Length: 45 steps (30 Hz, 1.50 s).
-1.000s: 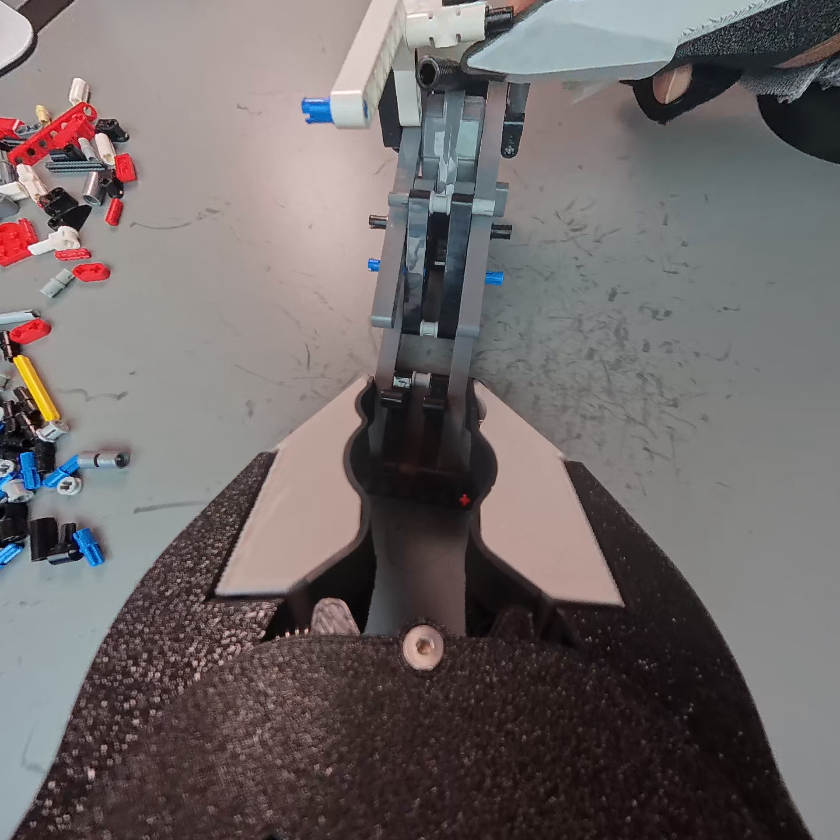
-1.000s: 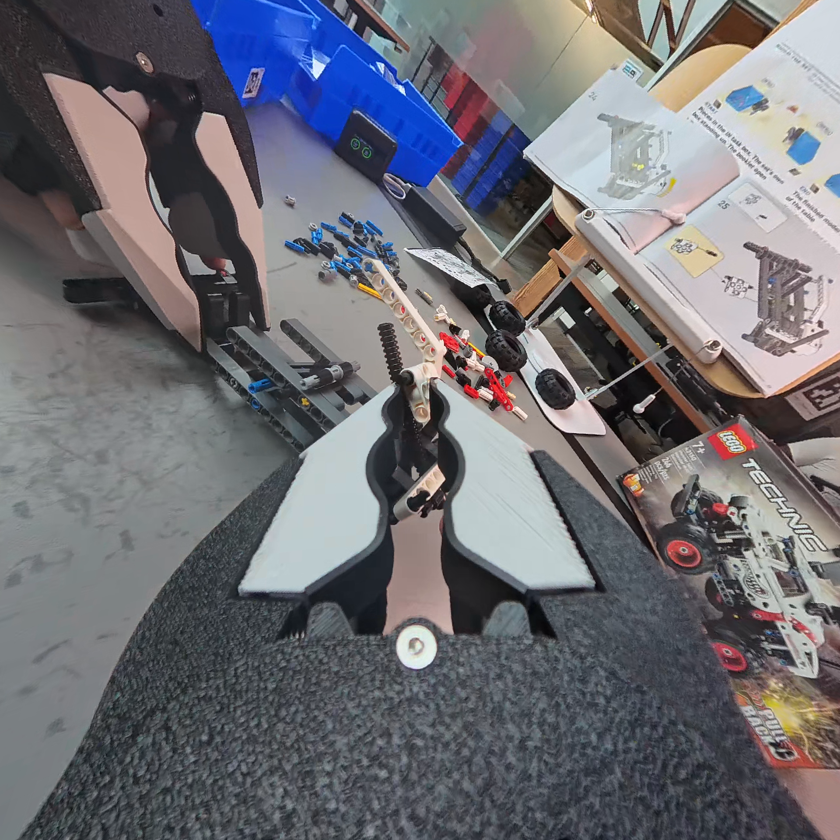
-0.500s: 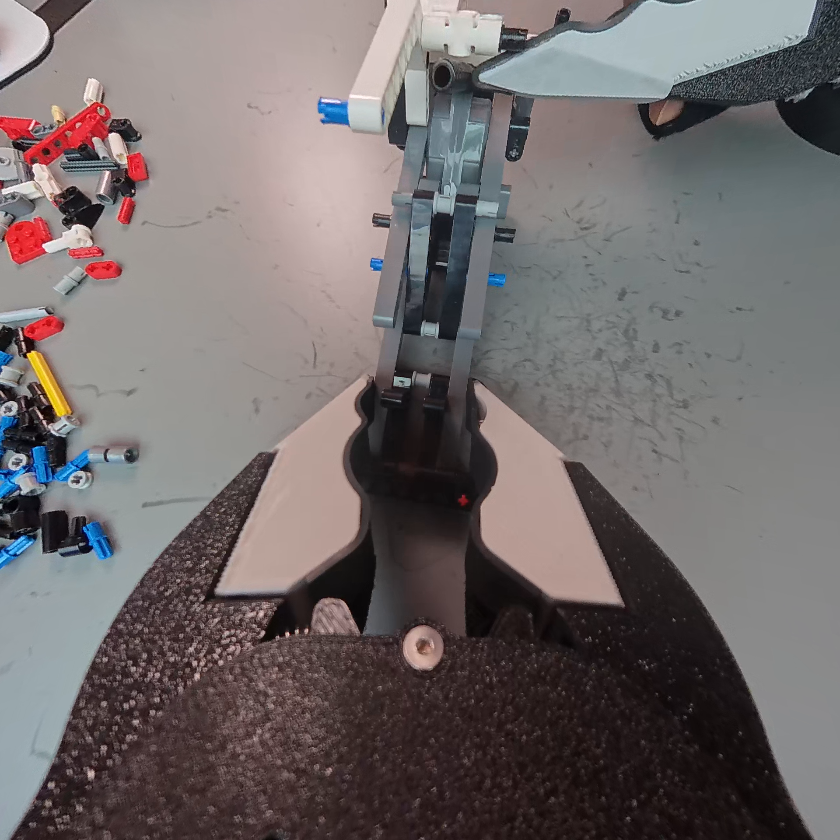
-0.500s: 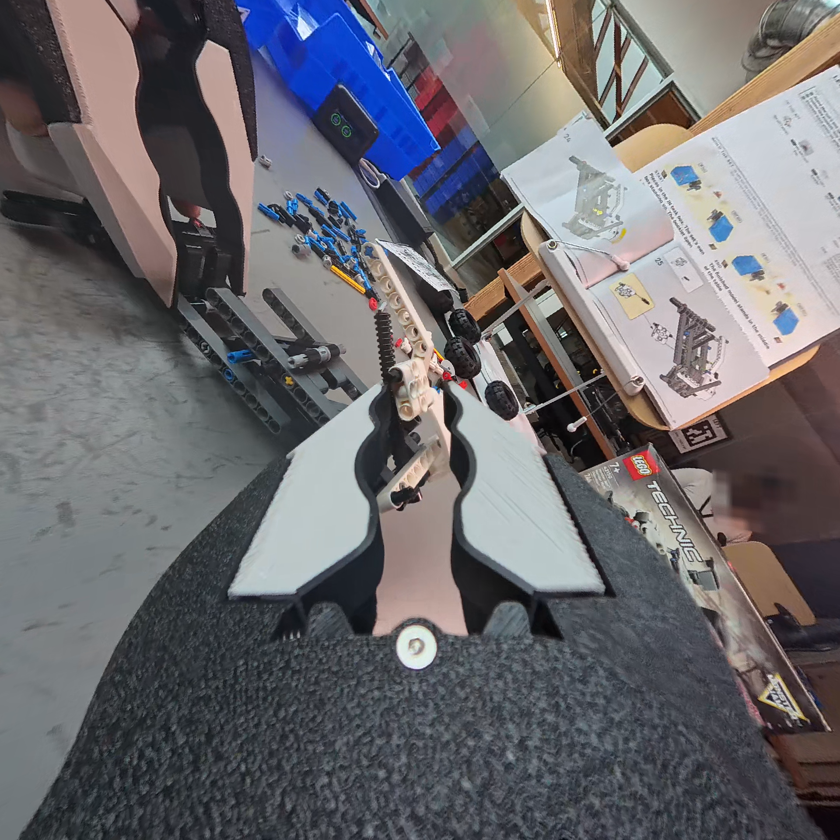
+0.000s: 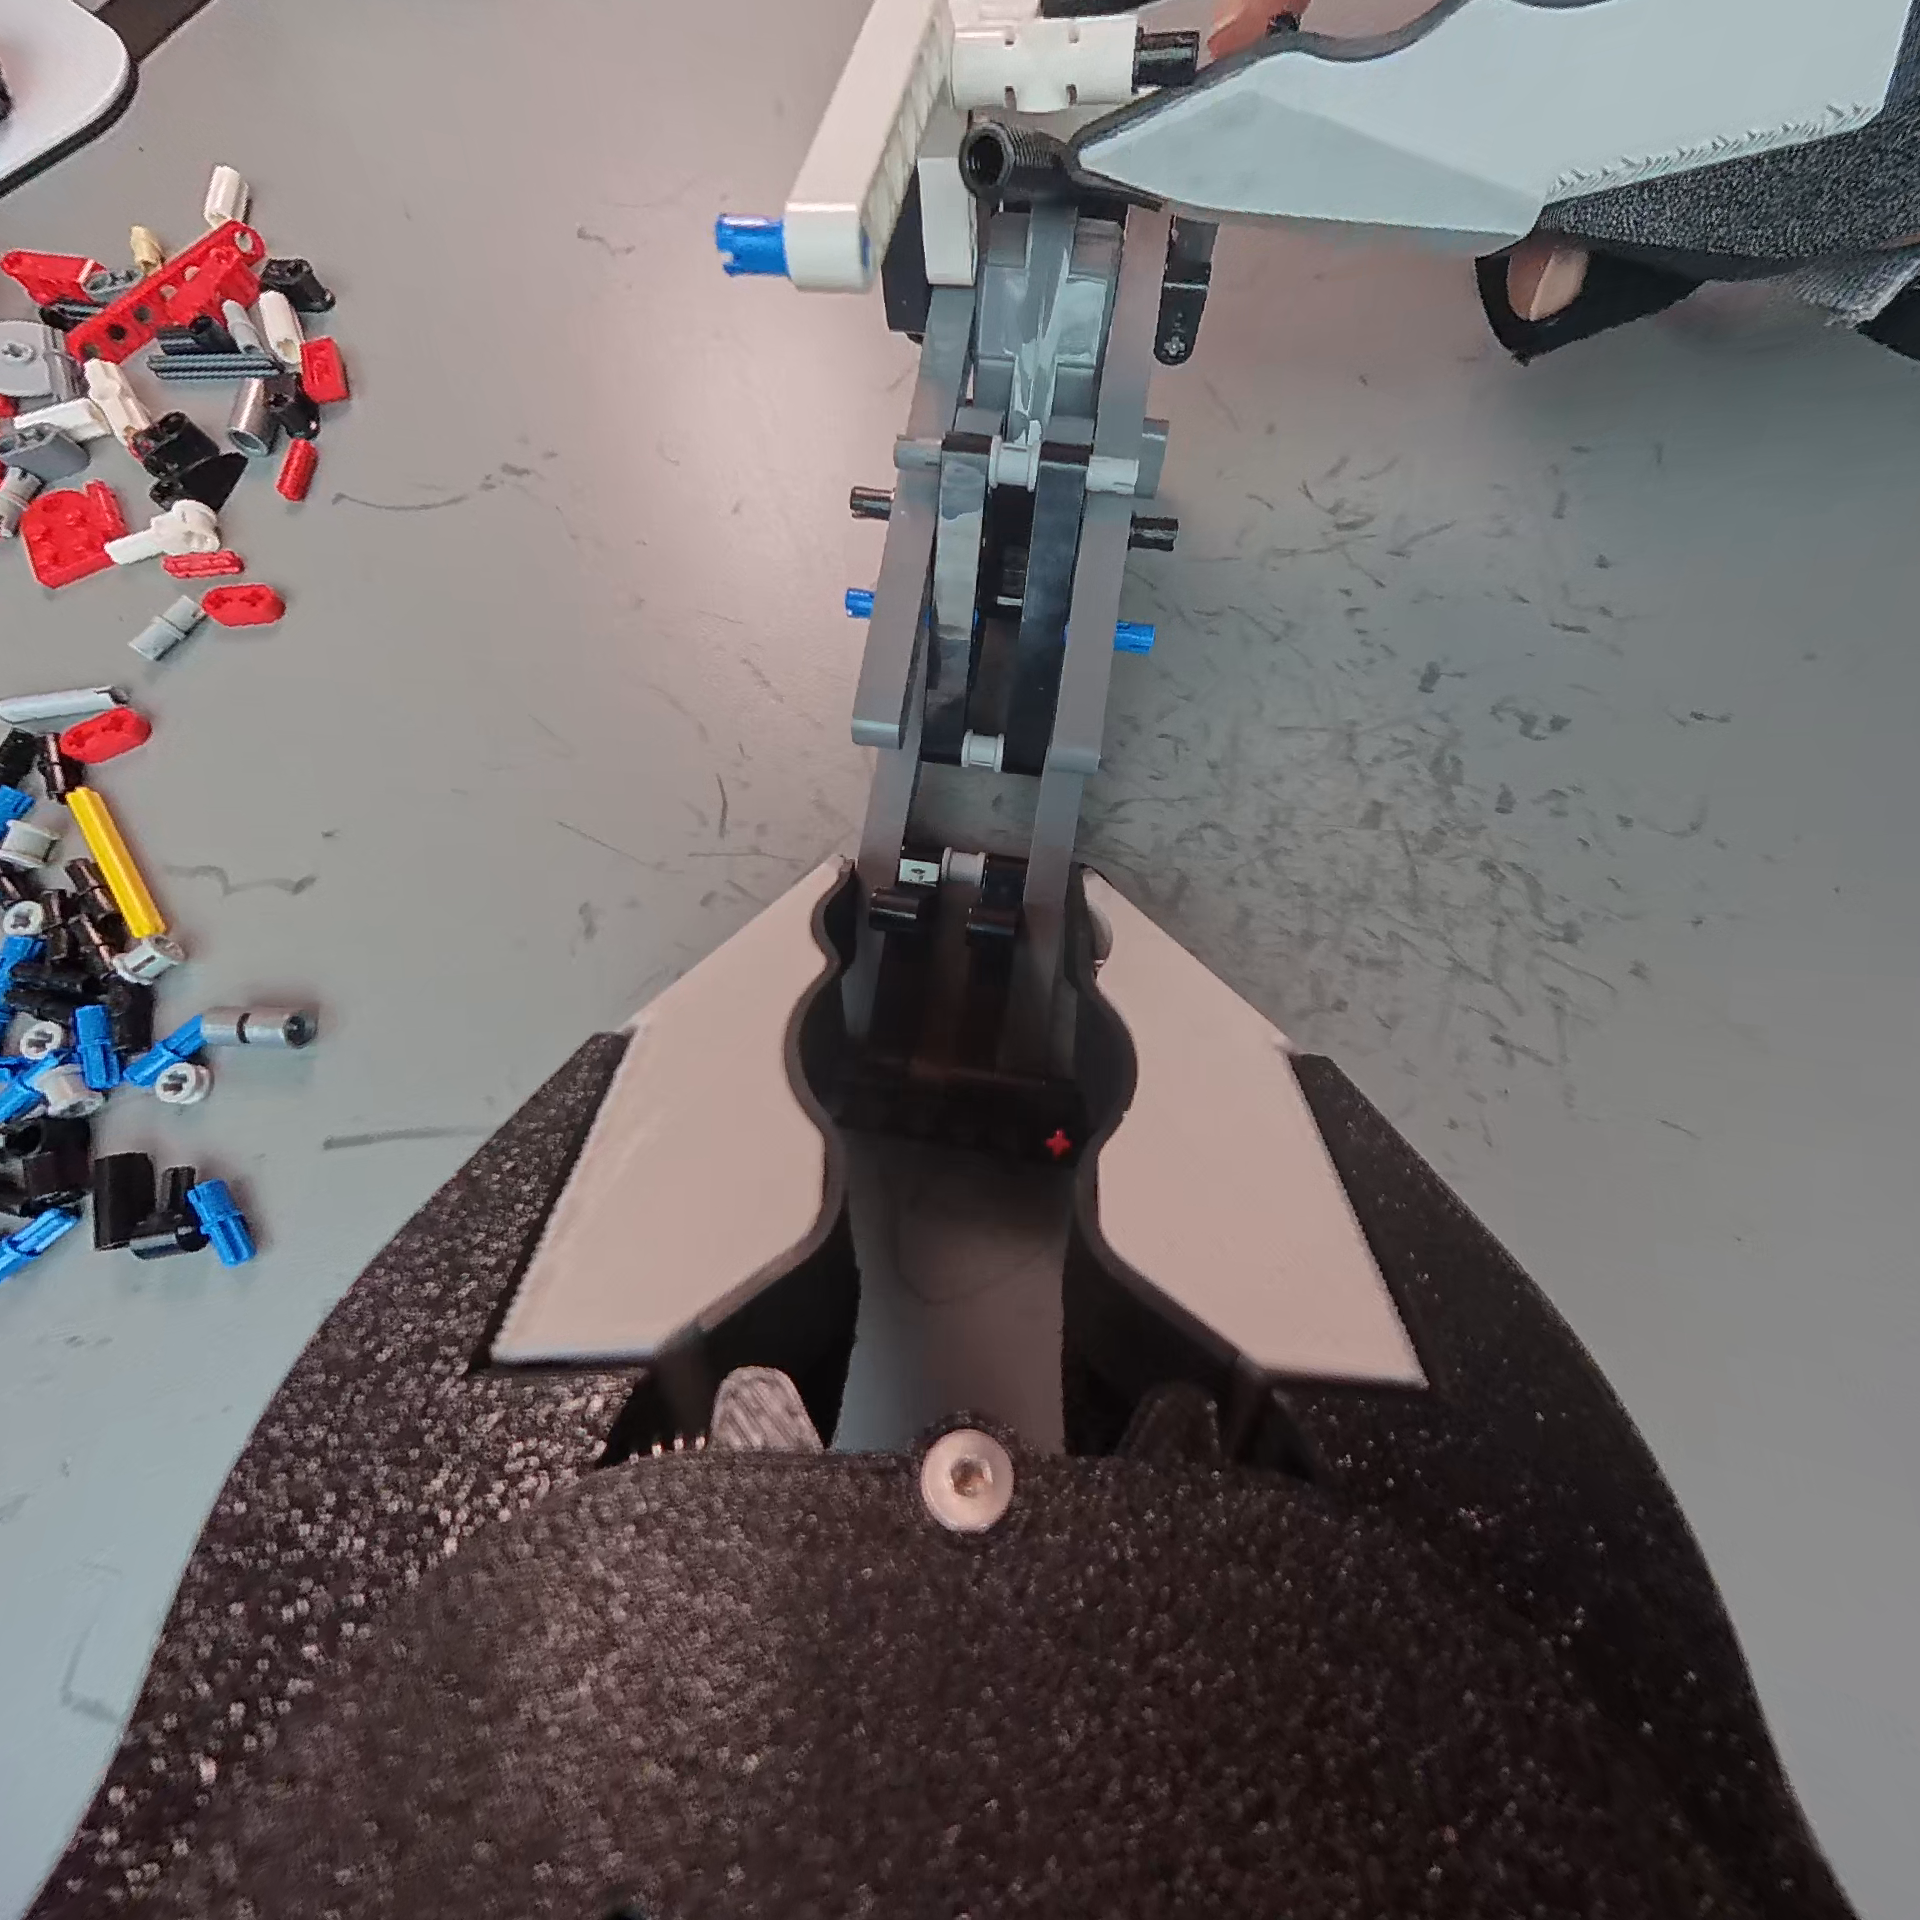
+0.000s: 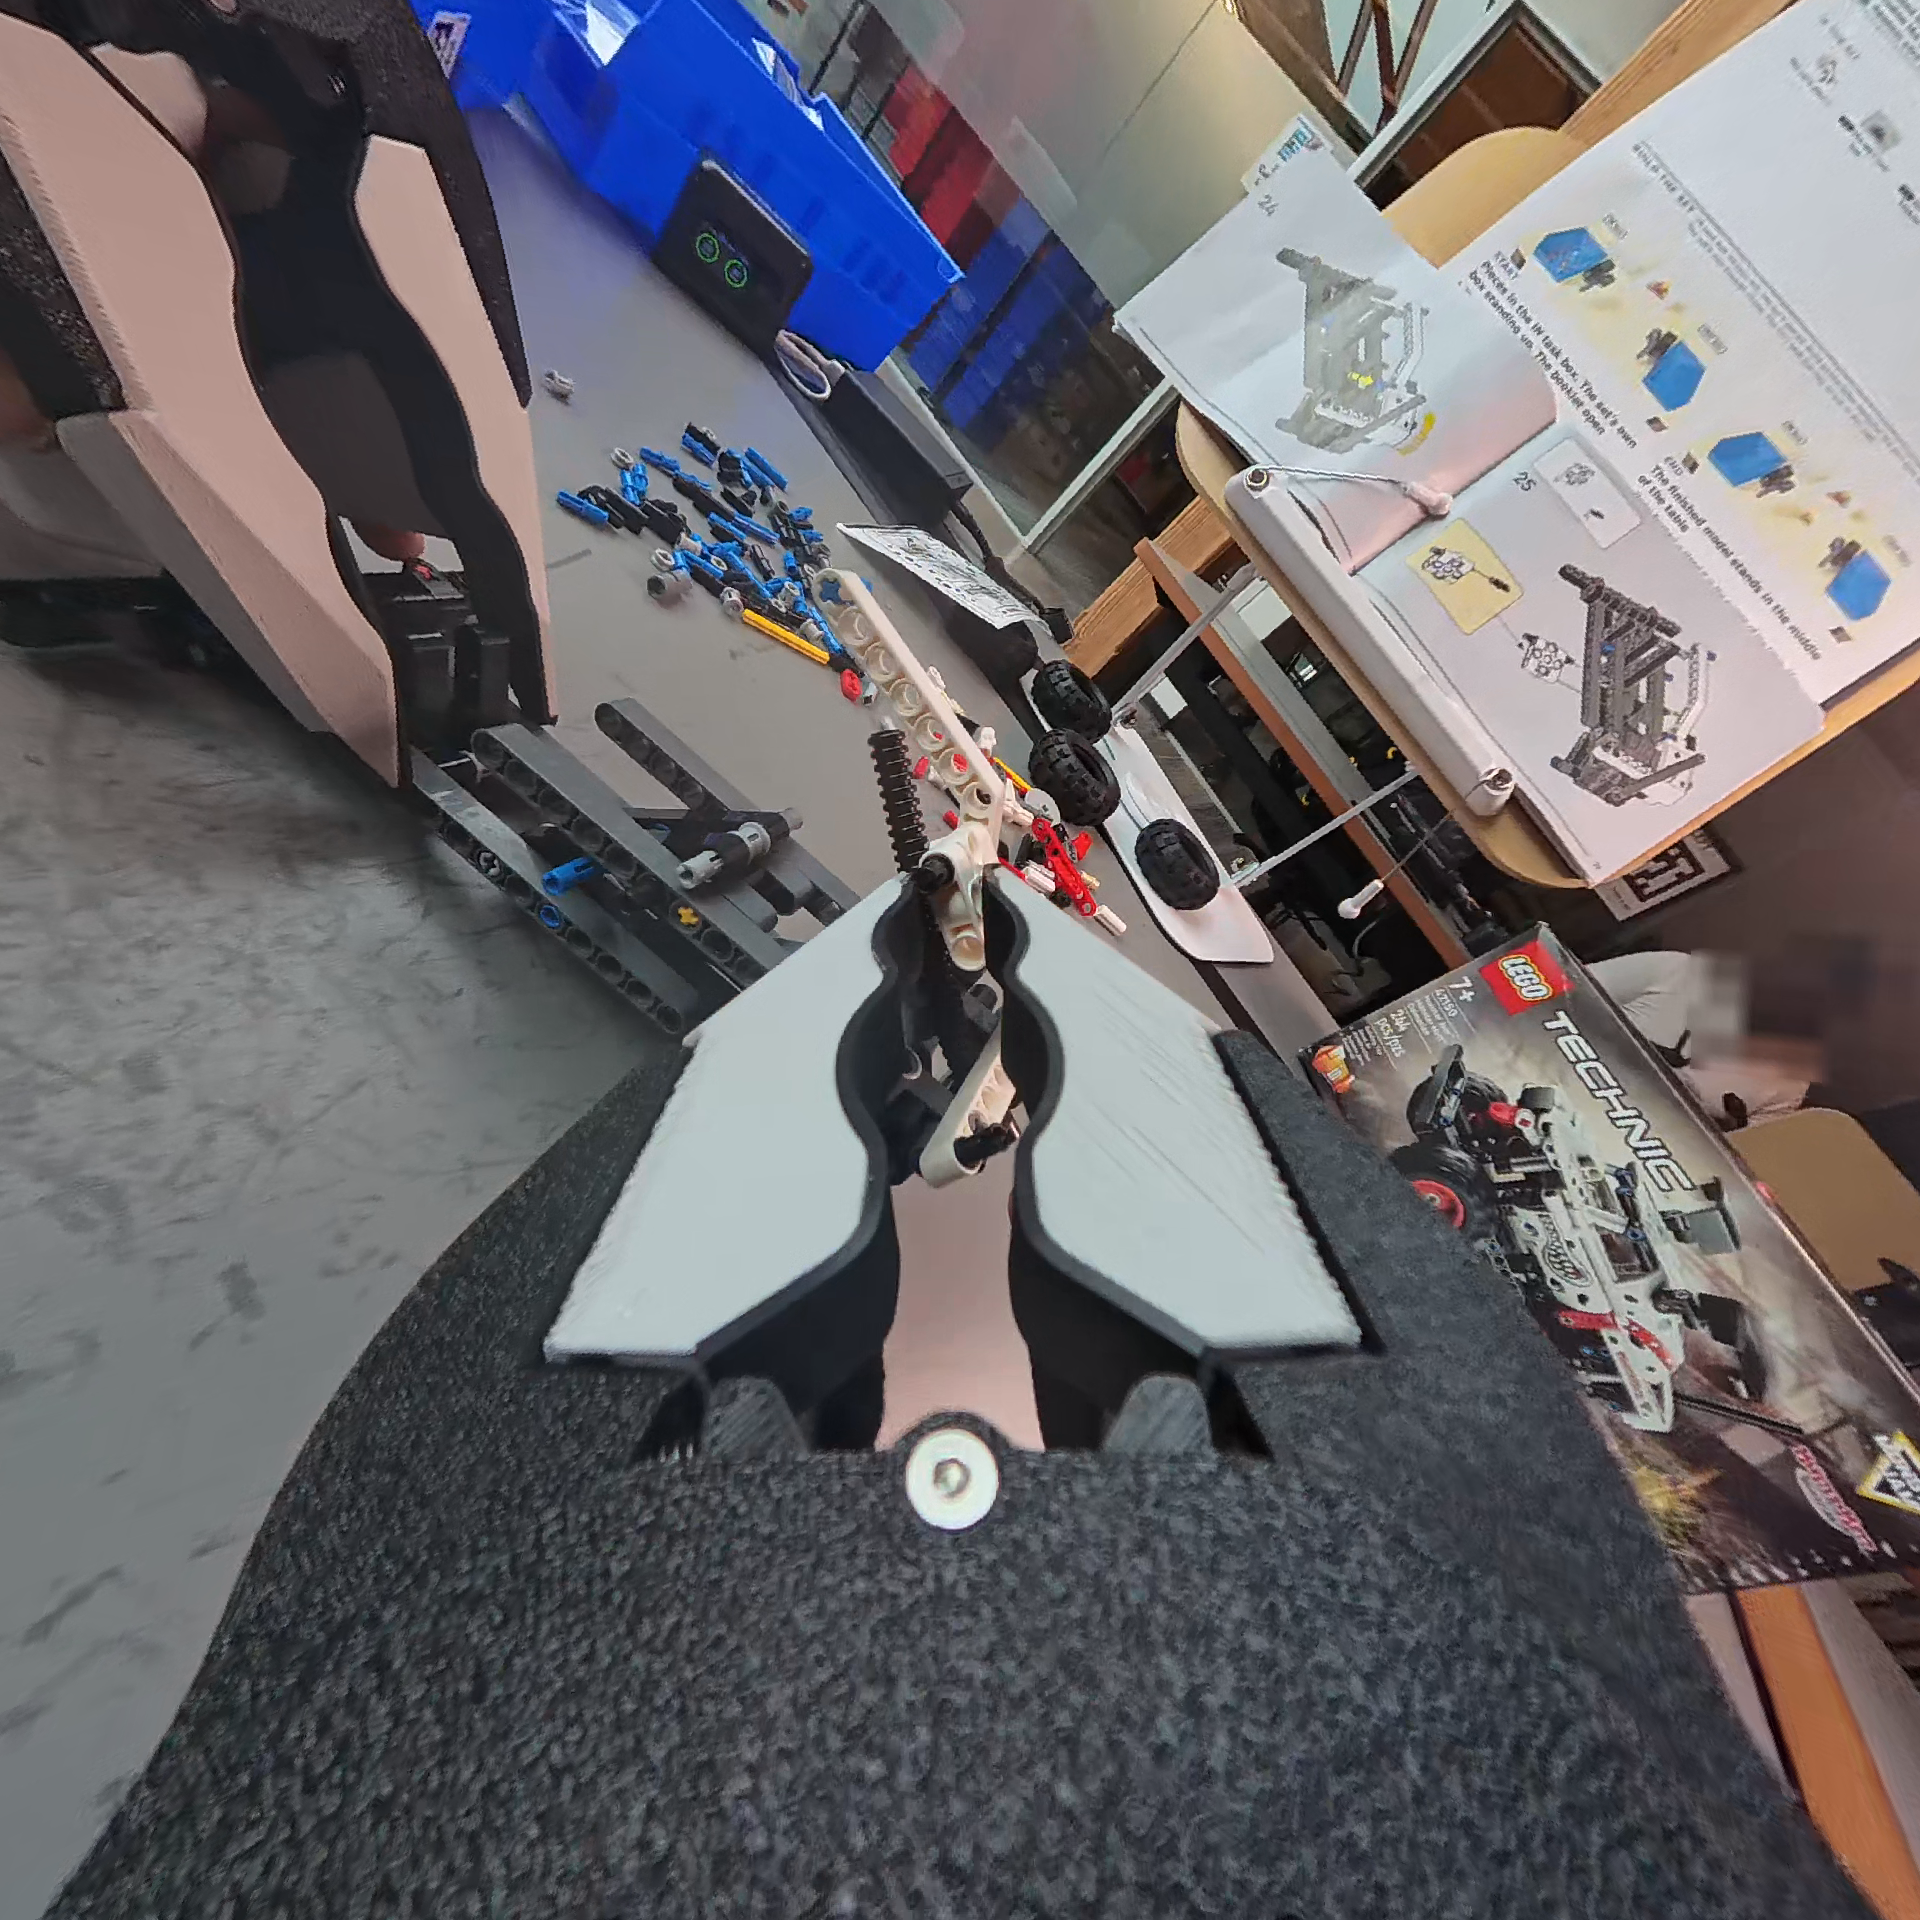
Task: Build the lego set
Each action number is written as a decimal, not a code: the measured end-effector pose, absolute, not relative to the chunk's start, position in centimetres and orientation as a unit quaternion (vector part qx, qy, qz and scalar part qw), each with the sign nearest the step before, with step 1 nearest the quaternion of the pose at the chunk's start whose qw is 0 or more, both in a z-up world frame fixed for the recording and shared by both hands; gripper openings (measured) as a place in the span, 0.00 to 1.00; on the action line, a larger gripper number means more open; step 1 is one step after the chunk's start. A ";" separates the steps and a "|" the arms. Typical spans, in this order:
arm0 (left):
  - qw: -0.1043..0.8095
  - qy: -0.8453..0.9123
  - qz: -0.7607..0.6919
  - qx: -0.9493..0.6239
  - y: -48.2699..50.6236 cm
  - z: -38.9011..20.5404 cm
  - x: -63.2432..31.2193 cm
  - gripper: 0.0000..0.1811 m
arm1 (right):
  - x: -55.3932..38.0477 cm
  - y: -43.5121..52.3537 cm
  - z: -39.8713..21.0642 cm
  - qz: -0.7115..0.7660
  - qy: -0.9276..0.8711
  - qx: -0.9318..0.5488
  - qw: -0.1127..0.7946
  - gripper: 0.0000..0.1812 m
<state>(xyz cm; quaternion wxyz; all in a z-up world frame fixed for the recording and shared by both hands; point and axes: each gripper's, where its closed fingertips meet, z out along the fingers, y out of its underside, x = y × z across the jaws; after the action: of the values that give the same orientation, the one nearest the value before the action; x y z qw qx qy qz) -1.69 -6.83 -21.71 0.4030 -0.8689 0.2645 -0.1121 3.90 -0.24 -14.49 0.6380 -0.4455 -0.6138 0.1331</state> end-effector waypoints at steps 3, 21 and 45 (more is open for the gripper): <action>0.403 0.264 -0.111 -0.869 -6.8 -21.7 -1.7 0.22 | 3.9 -0.4 -14.6 0.152 -0.611 -0.456 0.629 0.06; 0.387 0.353 -0.156 -0.837 -5.3 -21.7 -3.7 0.22 | 5.9 0.5 -11.8 0.284 -0.610 -0.435 0.599 0.30; 0.468 0.285 -0.055 -0.834 -3.3 -19.9 -6.7 0.22 | 5.0 1.6 -16.1 0.219 -0.646 -0.463 0.565 0.29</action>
<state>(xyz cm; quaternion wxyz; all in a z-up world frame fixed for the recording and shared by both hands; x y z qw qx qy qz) -6.68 -3.33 -19.94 0.4684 -0.8343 0.2853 -0.0553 5.05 1.57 -16.13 0.5652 -0.4635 -0.6463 0.2192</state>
